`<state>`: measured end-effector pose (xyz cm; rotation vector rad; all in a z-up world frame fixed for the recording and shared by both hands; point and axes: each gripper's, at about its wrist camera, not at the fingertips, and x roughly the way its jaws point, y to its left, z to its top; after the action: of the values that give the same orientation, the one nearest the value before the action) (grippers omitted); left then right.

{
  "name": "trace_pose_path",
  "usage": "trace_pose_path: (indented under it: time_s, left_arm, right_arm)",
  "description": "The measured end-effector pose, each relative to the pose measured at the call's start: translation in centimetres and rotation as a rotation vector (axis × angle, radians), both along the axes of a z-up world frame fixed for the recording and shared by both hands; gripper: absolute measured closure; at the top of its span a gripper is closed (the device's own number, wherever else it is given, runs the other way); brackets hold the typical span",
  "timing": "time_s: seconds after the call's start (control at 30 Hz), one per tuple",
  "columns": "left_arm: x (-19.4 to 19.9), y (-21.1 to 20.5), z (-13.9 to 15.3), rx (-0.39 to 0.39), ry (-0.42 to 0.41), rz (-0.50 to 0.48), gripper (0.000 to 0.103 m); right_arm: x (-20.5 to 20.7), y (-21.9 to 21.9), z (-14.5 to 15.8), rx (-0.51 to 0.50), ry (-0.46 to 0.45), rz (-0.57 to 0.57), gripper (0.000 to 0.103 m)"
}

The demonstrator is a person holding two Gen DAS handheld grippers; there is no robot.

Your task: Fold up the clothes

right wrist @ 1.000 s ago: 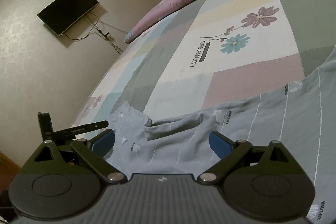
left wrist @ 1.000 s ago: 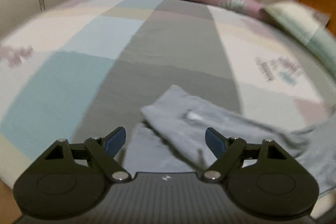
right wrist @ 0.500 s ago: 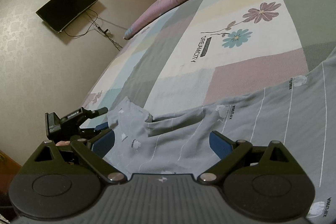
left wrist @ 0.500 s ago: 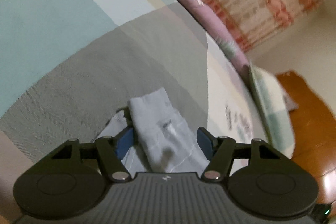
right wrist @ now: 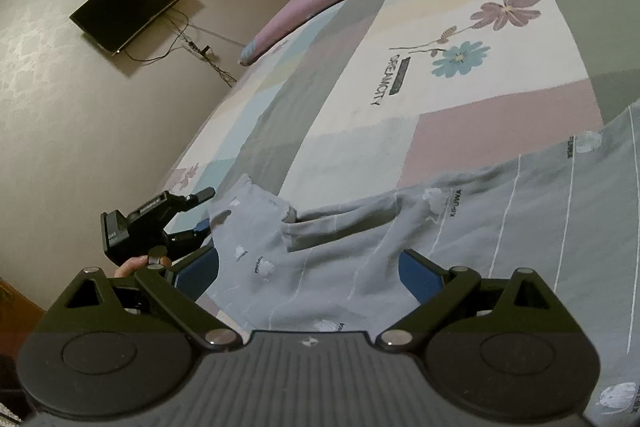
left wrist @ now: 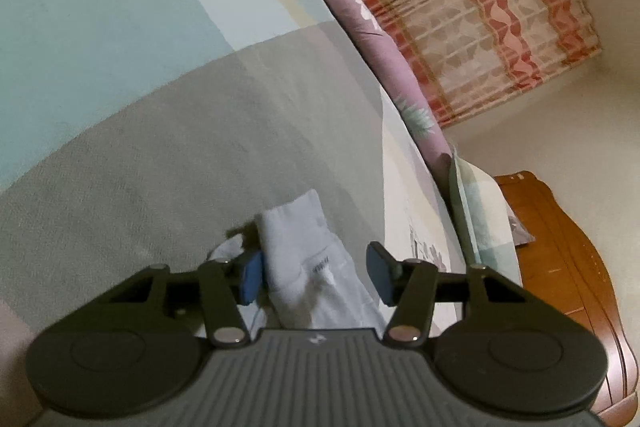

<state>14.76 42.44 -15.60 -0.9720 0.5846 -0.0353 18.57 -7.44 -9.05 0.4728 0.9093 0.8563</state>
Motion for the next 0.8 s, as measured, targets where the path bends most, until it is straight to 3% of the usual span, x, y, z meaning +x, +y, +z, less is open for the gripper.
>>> trace_pose_path:
  time_s: [0.23, 0.3, 0.33, 0.37, 0.4, 0.53, 0.8]
  left_arm:
    - [1.2, -0.5, 0.5, 0.077, 0.018, -0.036, 0.052]
    - [1.2, -0.9, 0.8, 0.135, 0.039, -0.041, 0.065]
    - [1.2, -1.3, 1.1, 0.184, 0.06, -0.043, 0.074]
    - [1.4, -1.9, 1.6, 0.254, 0.09, -0.044, 0.089]
    - [1.6, -2.4, 2.1, 0.305, 0.11, -0.048, 0.093]
    - [1.2, -3.7, 3.8, 0.419, 0.135, -0.044, 0.096]
    - [-3.5, -5.0, 8.6, 0.499, 0.075, 0.001, 0.096]
  right_arm:
    - [-0.3, 0.0, 0.4, -0.005, -0.016, 0.017, 0.004]
    - [-0.3, -0.3, 0.4, -0.006, -0.014, 0.013, 0.004]
    - [-0.3, -0.4, 0.3, -0.009, -0.012, 0.008, 0.004]
    - [-0.3, -0.5, 0.2, -0.011, -0.009, 0.001, 0.004]
    - [-0.3, -0.6, 0.2, -0.012, -0.005, -0.006, 0.004]
    - [-0.5, -0.8, 0.4, -0.035, -0.013, -0.002, 0.004]
    - [-1.0, -3.1, 0.6, -0.081, -0.035, -0.038, 0.004]
